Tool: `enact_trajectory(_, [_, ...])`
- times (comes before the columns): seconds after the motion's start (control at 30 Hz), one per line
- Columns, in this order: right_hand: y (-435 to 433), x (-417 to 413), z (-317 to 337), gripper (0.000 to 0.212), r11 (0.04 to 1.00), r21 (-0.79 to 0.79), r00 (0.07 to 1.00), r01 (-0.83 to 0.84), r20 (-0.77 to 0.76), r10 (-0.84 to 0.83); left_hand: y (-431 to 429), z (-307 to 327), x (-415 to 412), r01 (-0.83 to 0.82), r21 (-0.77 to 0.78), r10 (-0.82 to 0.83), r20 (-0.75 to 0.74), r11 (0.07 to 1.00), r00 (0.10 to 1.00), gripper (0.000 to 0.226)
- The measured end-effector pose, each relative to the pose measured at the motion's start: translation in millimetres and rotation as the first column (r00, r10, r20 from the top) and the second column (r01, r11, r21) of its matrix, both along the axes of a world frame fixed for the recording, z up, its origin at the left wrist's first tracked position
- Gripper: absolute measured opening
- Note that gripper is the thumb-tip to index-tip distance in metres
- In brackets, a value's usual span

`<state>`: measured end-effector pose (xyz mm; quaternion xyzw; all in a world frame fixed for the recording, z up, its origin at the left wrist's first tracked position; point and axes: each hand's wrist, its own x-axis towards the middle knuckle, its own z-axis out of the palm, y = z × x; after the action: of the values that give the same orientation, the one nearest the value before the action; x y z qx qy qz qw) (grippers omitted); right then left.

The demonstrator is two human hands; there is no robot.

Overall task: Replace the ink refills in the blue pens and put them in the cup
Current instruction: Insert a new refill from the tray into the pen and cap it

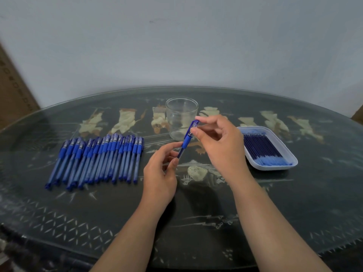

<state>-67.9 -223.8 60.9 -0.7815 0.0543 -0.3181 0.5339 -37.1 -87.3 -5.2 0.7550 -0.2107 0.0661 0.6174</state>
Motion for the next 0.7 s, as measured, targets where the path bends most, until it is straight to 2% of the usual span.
enact_trajectory(0.23, [-1.5,3.2,-3.5,0.026,1.0,-0.006,1.0,0.012,0.007,-0.011,0.3,3.2,-1.4,0.013,-0.006,-0.014,-0.048,1.0,0.999,0.052])
enact_trajectory(0.43, [-0.2,2.7,2.2,0.015,0.999,-0.029,0.999,0.016,-0.042,-0.017,1.8,3.2,-1.0,0.009,-0.027,-0.01,-0.058,1.0,0.998,0.054])
enact_trajectory(0.7, [1.1,-0.9,3.4,0.014,0.998,-0.046,0.995,0.033,-0.09,-0.037,2.2,1.3,-0.1,0.017,-0.016,-0.018,-0.063,1.0,0.998,0.051])
